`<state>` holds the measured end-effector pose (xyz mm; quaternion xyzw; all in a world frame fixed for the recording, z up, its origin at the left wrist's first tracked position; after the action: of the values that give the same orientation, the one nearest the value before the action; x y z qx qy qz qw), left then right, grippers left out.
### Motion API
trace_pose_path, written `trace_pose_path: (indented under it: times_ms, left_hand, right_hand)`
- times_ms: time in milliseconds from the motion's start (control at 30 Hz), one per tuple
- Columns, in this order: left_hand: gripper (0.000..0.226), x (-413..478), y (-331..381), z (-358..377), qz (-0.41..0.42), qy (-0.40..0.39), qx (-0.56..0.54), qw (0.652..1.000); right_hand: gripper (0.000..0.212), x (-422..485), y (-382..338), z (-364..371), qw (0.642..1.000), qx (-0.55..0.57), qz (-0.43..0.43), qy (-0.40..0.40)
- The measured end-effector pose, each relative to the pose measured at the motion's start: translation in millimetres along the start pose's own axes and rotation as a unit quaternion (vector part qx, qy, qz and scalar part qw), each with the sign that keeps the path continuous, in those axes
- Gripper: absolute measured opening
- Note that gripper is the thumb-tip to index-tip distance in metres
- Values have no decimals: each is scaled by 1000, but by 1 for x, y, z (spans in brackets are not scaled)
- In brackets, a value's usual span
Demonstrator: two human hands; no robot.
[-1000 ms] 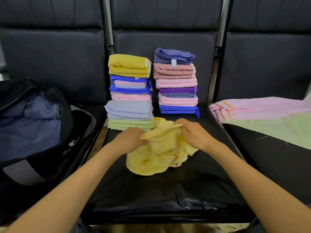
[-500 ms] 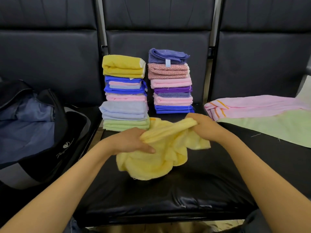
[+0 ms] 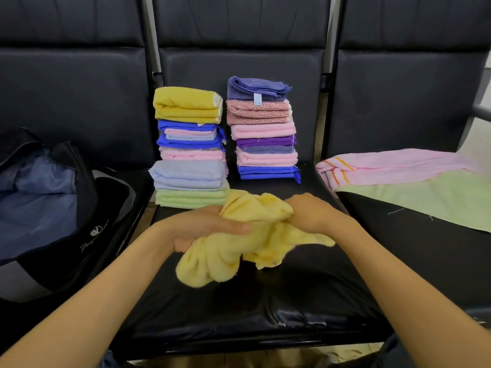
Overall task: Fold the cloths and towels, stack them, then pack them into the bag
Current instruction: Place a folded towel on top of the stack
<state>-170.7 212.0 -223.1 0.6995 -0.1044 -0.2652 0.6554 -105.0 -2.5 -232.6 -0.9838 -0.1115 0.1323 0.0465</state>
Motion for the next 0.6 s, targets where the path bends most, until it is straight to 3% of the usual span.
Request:
trace_pose_path:
  times_ms: [67,133,200,267,333,400,467,600]
  left_hand:
    - [59,3,-10,2,-59,-40,149,986]
    - [44,9,-21,-1,-87,-4,366,927]
    - [30,15,-29,-6,-85,61,479,871]
    - [30,18,-35,-15,-23,116,403,907]
    - [31,14,-29,-22,57,175,207,961]
    - [32,9,-17,-21,90,194,17,977]
    - [36,6,-8,-13,87,171,-84,978]
    - [47,-2,1,6,41,52,-106,992]
  right_hand:
    - [14,1,5,-2,996,77,-27,35]
    - [26,-4,8,-3,972,226,-54,-25]
    - [34,-12,4,-3,922,365,-65,-111]
    - [29,-16,1,-5,873,457,-60,-161]
    - [34,-17,3,-8,851,475,-69,-213]
    - [52,-18,6,-9,883,392,-83,-246]
    - [56,-17,5,-3,936,256,-80,-228]
    - [22,-10,0,3,992,90,-25,-80]
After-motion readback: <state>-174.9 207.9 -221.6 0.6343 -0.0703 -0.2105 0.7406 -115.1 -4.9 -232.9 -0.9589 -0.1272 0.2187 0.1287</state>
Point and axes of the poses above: each hand's wrist, its own x-axis towards the middle knuckle, its own z-axis out of the palm, y = z × x, the point moved 1 cm from there along x, towards the middle knuckle, and after that the axes turned 12 degrees about z, right-handed, at the moved point
